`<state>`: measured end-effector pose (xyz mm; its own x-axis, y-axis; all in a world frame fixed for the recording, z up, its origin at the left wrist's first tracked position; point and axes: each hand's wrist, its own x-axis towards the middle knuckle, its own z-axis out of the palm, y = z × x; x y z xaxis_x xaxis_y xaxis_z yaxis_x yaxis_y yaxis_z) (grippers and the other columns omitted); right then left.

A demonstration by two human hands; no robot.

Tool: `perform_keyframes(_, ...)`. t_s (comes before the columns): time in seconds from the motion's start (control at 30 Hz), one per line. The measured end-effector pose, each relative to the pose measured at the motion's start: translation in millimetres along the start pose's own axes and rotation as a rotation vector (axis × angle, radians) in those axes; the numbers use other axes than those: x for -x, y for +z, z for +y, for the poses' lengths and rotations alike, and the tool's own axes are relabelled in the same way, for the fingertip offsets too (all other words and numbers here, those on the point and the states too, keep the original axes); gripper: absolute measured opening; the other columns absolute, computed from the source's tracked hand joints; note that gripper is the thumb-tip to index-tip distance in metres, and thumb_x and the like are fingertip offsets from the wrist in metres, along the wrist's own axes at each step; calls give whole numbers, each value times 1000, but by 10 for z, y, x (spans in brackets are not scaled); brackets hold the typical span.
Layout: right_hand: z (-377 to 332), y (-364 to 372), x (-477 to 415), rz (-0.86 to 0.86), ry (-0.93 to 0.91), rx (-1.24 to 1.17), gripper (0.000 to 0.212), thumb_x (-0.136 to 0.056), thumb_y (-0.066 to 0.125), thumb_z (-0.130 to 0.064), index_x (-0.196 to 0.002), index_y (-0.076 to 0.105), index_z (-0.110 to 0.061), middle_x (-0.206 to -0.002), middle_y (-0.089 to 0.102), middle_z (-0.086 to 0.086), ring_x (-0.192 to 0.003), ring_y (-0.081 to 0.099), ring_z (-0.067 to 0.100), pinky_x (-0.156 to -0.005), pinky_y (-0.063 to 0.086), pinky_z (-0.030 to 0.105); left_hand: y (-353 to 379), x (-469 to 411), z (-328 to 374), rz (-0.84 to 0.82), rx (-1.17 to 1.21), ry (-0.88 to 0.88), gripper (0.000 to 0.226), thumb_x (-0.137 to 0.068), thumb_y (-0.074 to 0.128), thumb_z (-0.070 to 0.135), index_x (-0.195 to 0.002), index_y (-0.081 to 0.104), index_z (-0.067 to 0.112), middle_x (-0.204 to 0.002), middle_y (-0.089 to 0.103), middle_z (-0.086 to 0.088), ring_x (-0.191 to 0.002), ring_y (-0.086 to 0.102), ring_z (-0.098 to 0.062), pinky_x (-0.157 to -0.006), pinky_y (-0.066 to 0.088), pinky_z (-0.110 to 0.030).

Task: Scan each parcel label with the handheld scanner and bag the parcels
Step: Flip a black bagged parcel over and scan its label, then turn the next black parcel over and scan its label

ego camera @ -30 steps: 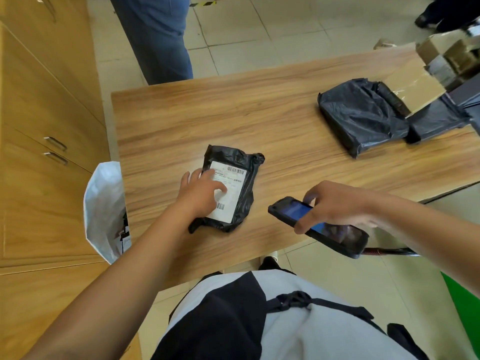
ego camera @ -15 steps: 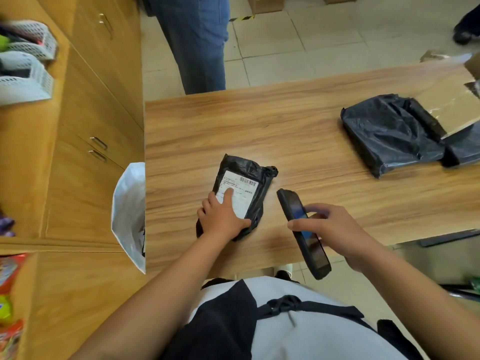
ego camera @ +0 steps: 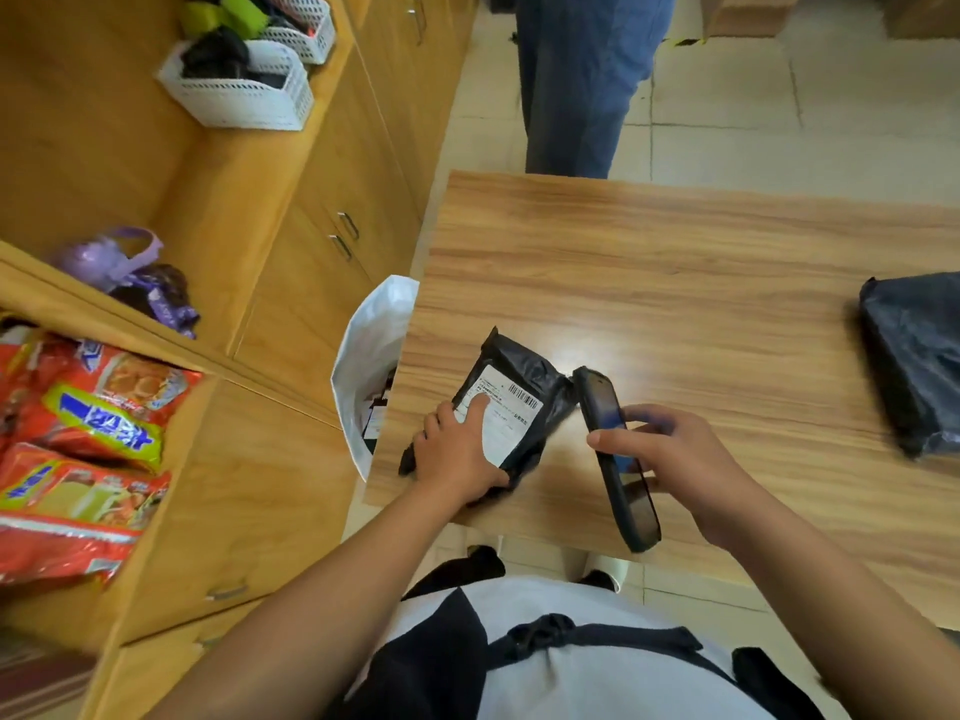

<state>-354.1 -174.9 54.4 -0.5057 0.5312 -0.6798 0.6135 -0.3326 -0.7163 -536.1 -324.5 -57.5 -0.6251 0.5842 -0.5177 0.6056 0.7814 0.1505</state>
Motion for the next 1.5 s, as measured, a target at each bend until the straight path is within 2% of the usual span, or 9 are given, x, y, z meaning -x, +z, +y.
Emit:
perform_keyframes(0.2,-111,312,-122,-48,-14,90,58,-71,88,-37,-122,70,-17,-102,72,14,-90,70,31,-73,55,42,-115,-50,-607,50,195,-163,108,-61,79,59,-148,17,40,-148,29,-15,-134,30,-37,-107,31,-46)
perform_keyframes(0.47,-318,687,-122,-4,-29,78,50,-66,89,-36,-112,74,-21,-81,75,3,-76,73,22,-76,57,46,-424,-507,-1328,83,523,-296,106,-52,78,60,-144,30,42,-140,42,-8,-124,44,-35,-101,43,-44)
perform_keyframes(0.7,-377,847,7,120,-33,27,71,-49,89,-46,-114,74,-20,-83,76,5,-75,74,21,-71,59,45,-640,-1052,-1729,-90,979,-360,104,-57,82,46,-146,33,25,-133,48,-3,-114,51,-27,-96,49,-42)
perform_keyframes(0.87,-370,861,110,179,-25,5,78,-43,85,-49,-114,74,-18,-83,76,10,-70,75,18,-53,57,27,-672,-1372,-1791,-147,1019,-340,92,-71,83,40,-147,33,21,-128,46,2,-100,49,-19,-75,41,-31)
perform_keyframes(1.0,-334,837,143,202,-7,10,81,-43,86,-47,-118,73,-17,-93,74,18,-70,74,19,-53,57,26,-661,-1493,-1827,-119,858,-361,99,-73,79,57,-152,27,27,-151,29,-8,-129,42,-33,-101,44,-44)
perform_keyframes(1.07,-323,815,138,207,-4,9,81,-43,86,-46,-118,72,-17,-94,73,18,-71,75,20,-50,56,22,-671,-1490,-1792,-48,877,-372,87,-81,68,61,-152,29,30,-154,22,-9,-135,37,-37,-101,45,-49)
perform_keyframes(1.3,-257,661,127,212,-18,-39,76,-41,86,-51,-111,74,-22,-82,78,5,-72,76,18,-51,56,21,-635,-1180,-1535,62,1080,-255,30,-92,58,24,-122,59,24,-122,65,-3,-95,65,-22,-79,54,-38)
perform_keyframes(1.43,-161,451,102,224,-31,-87,76,-40,86,-52,-110,75,-22,-85,77,8,-69,74,17,-51,56,23,-649,-974,-1149,56,1034,-138,21,-89,61,25,-108,66,34,-110,67,11,-91,62,-10,-69,49,-30)
perform_keyframes(1.5,-115,289,93,217,-33,-113,74,-44,88,-48,-112,74,-22,-93,76,12,-74,74,19,-51,55,21,-665,-900,-888,48,1025,-60,23,-90,60,19,-109,68,29,-108,69,5,-89,63,-13,-71,49,-29)
